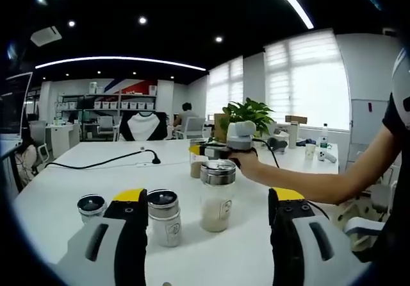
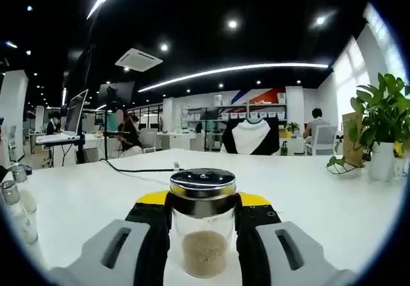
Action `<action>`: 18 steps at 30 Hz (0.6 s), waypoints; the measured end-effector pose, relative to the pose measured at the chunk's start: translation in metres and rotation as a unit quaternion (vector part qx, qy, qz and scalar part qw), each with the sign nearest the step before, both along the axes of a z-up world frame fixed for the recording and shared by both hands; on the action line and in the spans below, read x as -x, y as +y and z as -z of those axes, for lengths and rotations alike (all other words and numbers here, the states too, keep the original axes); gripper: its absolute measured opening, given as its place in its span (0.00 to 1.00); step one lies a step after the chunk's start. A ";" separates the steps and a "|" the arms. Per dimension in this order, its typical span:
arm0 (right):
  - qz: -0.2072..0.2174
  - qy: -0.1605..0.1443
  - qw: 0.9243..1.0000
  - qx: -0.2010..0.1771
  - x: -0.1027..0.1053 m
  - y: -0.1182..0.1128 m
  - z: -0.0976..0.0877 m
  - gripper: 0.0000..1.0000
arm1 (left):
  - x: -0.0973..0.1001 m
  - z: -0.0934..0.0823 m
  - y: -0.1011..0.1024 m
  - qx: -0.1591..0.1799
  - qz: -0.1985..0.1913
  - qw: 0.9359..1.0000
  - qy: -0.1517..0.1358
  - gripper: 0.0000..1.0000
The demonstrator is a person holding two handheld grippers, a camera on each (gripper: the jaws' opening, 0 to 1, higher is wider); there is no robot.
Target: Rotate the seasoning bottle until the label or dispensing opening points toward the visible target arrow and the bottle remains upright within the marked orientation range
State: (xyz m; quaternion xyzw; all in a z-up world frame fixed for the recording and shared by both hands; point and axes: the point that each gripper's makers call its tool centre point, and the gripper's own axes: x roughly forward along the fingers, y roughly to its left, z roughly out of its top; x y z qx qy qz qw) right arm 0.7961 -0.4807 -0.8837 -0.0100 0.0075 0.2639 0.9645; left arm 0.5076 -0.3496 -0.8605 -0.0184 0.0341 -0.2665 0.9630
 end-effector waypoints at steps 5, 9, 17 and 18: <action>0.002 0.005 1.000 -0.006 0.001 -0.004 0.001 0.36 | -0.001 0.002 0.000 0.000 0.000 1.000 0.004 0.81; 0.015 -0.017 1.000 -0.002 0.004 -0.010 -0.004 0.36 | -0.002 0.002 -0.002 -0.001 0.000 1.000 0.004 0.81; 0.016 -0.014 0.999 -0.027 0.005 -0.019 -0.011 0.36 | -0.001 0.004 -0.011 0.000 0.008 1.000 0.009 0.81; 0.017 -0.016 0.999 -0.030 0.006 -0.020 -0.013 0.36 | -0.001 0.004 -0.011 0.000 0.008 1.000 0.010 0.81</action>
